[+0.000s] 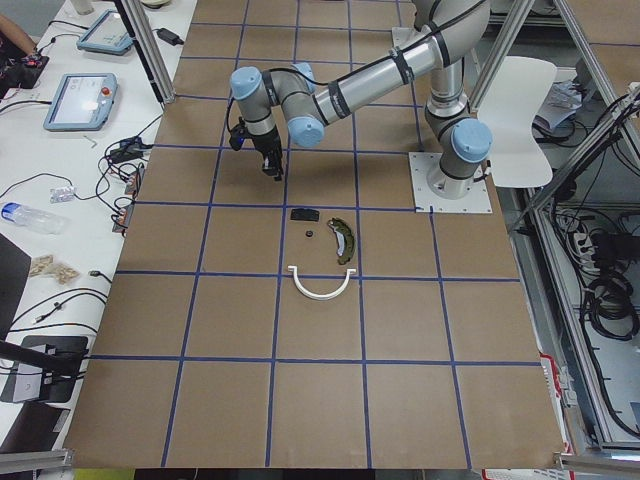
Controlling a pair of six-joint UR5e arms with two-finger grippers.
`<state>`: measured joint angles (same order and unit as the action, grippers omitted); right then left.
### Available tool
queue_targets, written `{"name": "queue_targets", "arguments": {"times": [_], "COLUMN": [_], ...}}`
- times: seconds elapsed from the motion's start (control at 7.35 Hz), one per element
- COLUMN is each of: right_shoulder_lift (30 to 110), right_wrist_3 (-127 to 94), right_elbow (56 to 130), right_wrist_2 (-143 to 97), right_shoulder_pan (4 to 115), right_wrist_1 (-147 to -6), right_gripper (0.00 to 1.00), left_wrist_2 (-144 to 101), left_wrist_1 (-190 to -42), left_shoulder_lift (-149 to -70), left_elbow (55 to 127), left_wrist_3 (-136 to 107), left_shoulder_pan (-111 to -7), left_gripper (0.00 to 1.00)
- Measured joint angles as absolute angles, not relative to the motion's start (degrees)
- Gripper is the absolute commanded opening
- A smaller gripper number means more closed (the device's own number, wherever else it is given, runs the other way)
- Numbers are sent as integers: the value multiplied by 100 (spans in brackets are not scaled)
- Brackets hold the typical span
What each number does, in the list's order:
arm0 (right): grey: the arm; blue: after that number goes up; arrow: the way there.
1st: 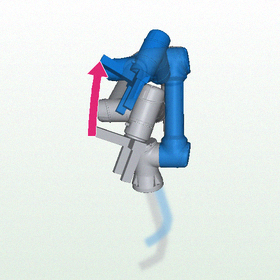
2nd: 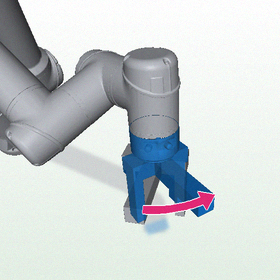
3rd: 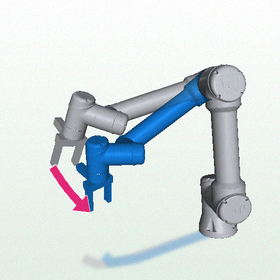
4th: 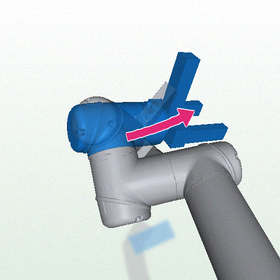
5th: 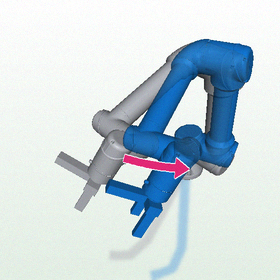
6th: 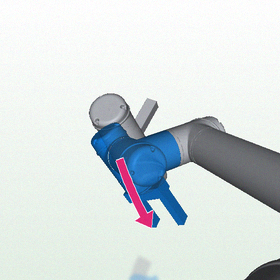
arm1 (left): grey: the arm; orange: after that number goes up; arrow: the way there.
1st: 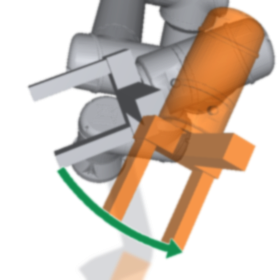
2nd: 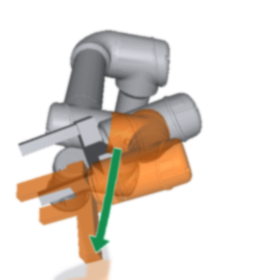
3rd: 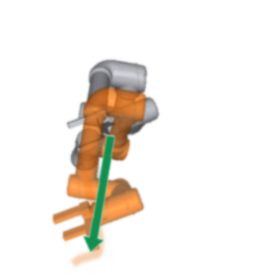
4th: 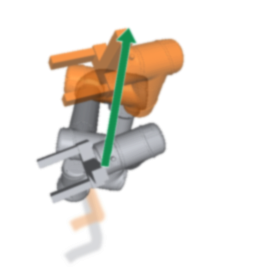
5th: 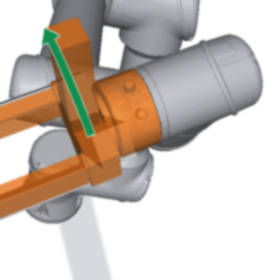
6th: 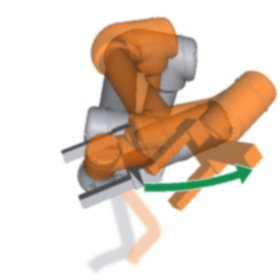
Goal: Place bearing gear from tray to pile
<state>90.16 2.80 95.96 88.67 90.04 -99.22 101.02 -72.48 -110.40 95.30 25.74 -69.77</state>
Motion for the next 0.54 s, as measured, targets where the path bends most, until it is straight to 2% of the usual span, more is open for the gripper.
{"name": "queue_targets", "arguments": {"times": [0.27, 0.54], "right_shoulder_lift": [9015, 9017], "right_wrist_3": [281, 281], "right_elbow": [9597, 9598], "right_wrist_2": [8868, 8868], "right_shoulder_pan": [9002, 9005], "right_wrist_1": [-9915, -9920], "right_gripper": [100, 100], "left_wrist_2": [10092, 10060], "left_wrist_1": [-7155, -7111], "left_shoulder_lift": [-11142, -11325], "left_elbow": [9571, 9593], "left_wrist_3": [3520, 4002], "left_shoulder_pan": [-5975, -5546], "left_gripper": [0, 0]}}
